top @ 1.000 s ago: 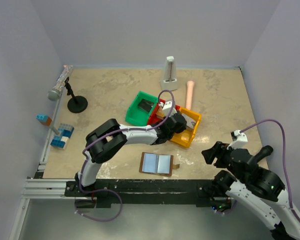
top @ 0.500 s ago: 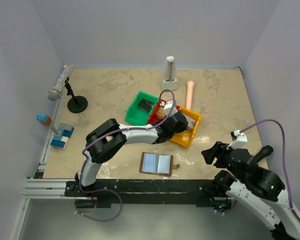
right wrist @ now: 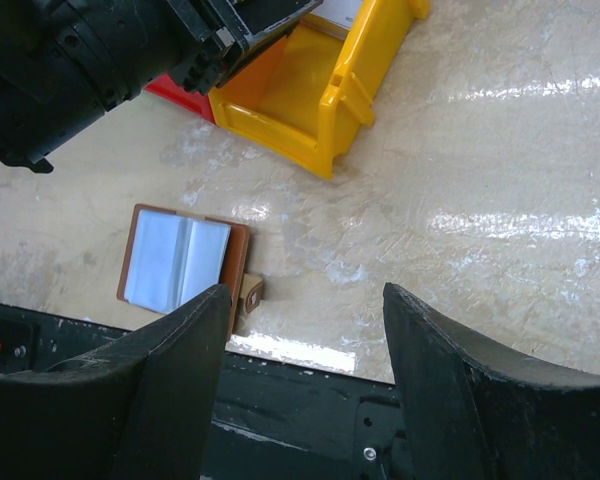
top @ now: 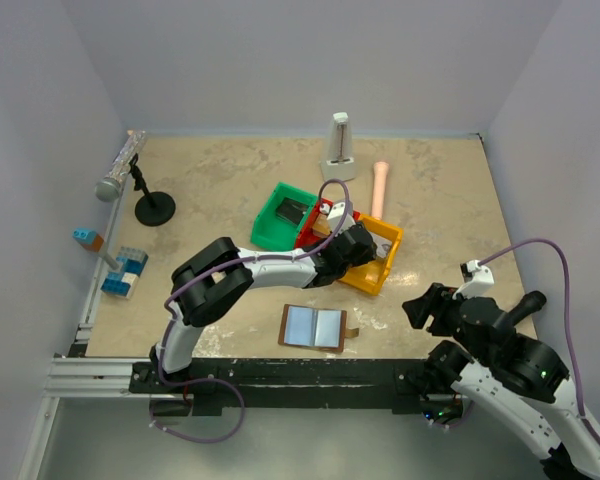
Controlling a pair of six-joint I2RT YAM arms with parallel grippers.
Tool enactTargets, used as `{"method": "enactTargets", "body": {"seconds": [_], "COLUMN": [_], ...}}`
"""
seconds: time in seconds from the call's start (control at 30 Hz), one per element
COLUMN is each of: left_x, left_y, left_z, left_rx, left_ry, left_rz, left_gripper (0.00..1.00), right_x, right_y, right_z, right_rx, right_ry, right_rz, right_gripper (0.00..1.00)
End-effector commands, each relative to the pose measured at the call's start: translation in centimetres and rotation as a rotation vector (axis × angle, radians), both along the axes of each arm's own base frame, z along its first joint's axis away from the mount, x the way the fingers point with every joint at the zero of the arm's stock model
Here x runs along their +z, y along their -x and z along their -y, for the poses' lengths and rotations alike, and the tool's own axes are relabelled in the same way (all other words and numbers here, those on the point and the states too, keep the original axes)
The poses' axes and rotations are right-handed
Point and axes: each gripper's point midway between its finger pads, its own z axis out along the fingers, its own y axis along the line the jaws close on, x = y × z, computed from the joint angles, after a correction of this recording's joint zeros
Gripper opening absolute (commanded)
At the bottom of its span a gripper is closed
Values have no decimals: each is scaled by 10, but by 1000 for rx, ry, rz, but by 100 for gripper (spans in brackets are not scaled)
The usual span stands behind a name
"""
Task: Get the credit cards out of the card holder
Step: Place the credit card in the storage box, then reset both arms
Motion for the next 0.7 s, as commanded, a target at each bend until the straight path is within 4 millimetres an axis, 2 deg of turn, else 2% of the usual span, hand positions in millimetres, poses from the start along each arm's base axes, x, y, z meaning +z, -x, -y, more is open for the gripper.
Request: {"method": "enactTargets", "body": {"seconds": [0.0,0.2,0.3,0.4,0.43,0.5,0.53,0.63,0.67], "left_x": [15,36,52,72,80,85,94,102,97], "left_y": [-3,11,28,49,56,72,78,101,109], "left_z": [-8,-11,-17,-36,-46,-81,-101,-169,-192], "left_rx": [23,-41,-84,-125,-131,-128,-110,-64,-54], "left_ry": [16,-25,-60,-115,-139,-229,-247,-304,-318], "left_rz": [9,77,125,157,154,109,99,91,83], "left_gripper": [43,38,37,39,39,41,41,48,53], "right_x": [6,6,6,6,6,6,6,7,6], "right_y": [-3,-4,-4,-4,-4,-3,-3,-4,-4], "right_z": [-5,-6,-7,-7,-7,-7,-8,-8,-8], "right_rx": [11,16,20,22,22,24,28,31,32], "right_ry": [-21,-24,-18,-12,-9,-8,-5,4,9], "right_rz": [26,29,27,21,18,15,13,9,6], "right_gripper": [67,66,66,67,67,67,67,67,68]}}
